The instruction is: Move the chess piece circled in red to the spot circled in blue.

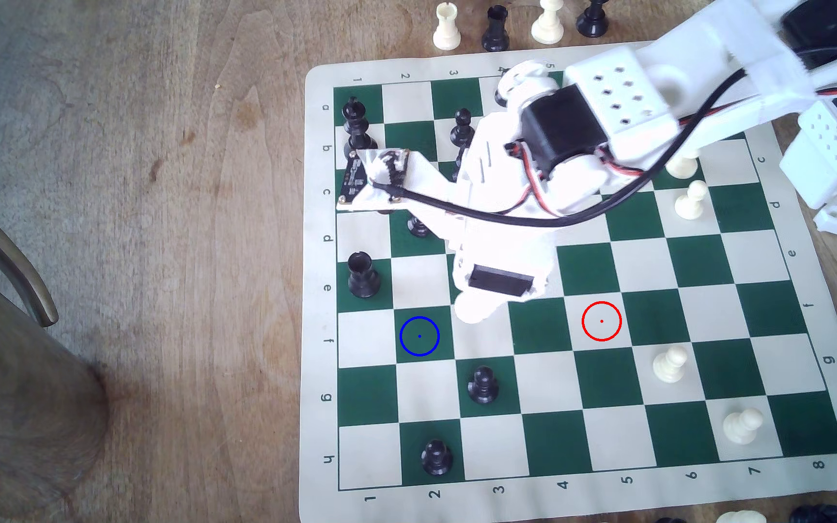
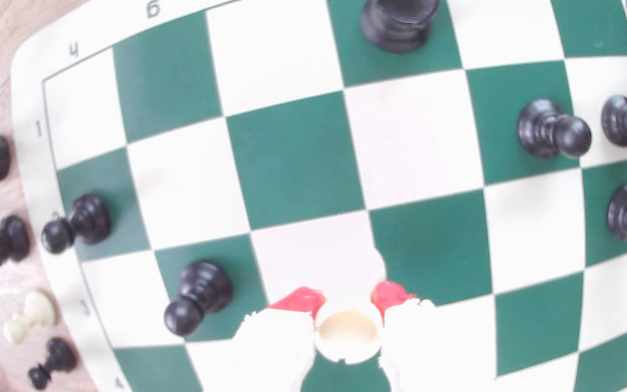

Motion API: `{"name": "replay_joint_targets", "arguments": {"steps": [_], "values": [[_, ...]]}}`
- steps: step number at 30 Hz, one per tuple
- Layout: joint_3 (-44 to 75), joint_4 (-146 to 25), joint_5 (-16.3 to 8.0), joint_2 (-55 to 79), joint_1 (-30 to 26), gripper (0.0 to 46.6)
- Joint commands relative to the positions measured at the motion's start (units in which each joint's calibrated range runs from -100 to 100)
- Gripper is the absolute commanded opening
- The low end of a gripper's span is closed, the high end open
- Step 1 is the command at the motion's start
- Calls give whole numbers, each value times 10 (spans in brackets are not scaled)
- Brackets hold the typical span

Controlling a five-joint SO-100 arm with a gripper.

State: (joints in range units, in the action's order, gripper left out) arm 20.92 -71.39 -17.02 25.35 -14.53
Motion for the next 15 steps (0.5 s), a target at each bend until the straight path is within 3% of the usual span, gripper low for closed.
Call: {"name": "replay_joint_targets", "arguments": {"steps": [1, 15], "values": [[19, 5, -1, -23, -5, 3], [-67, 60, -1, -42, -21, 3]]}}
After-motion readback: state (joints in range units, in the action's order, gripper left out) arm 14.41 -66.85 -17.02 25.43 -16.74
